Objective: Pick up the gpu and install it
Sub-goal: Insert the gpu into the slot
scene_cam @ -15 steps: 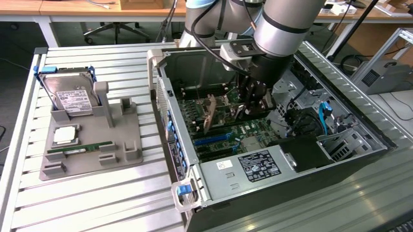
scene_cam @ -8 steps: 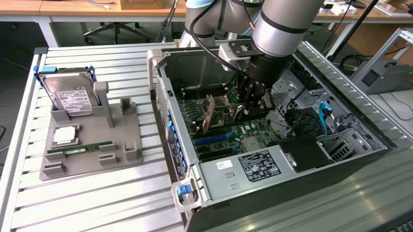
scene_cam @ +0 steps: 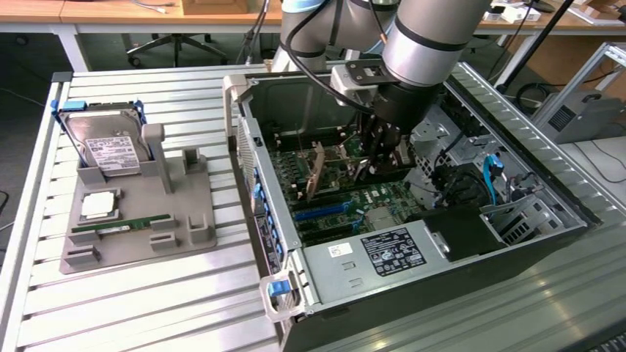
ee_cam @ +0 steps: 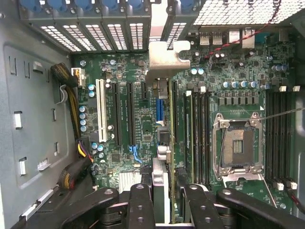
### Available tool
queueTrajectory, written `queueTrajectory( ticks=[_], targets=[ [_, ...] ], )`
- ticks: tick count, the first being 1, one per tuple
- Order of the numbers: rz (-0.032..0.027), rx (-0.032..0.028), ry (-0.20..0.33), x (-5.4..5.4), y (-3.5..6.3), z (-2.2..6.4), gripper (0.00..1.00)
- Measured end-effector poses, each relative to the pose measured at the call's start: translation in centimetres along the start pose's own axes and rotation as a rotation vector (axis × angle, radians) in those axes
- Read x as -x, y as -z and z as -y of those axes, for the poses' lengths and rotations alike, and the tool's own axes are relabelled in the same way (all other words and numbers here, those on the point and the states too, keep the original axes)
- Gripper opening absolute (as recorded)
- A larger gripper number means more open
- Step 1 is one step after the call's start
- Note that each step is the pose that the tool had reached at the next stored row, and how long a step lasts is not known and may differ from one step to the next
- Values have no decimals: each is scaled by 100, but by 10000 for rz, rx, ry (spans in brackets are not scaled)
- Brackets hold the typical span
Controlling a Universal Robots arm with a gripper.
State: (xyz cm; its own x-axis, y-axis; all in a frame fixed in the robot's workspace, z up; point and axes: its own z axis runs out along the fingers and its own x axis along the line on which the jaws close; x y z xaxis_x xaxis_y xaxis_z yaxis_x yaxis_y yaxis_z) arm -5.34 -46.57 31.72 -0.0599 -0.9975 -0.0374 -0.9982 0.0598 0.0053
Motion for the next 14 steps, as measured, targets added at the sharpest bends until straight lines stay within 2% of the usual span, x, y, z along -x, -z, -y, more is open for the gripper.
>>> queueTrajectory(
  ticks=[5,6,9,14],
  targets=[
    [13,-3,-64,0,-2,0,30],
    [33,-1,-68,-1,-2,-1,30],
    [221,9,-104,-3,-3,0,30],
    [233,1,-299,-3,-6,1,30]
  ],
)
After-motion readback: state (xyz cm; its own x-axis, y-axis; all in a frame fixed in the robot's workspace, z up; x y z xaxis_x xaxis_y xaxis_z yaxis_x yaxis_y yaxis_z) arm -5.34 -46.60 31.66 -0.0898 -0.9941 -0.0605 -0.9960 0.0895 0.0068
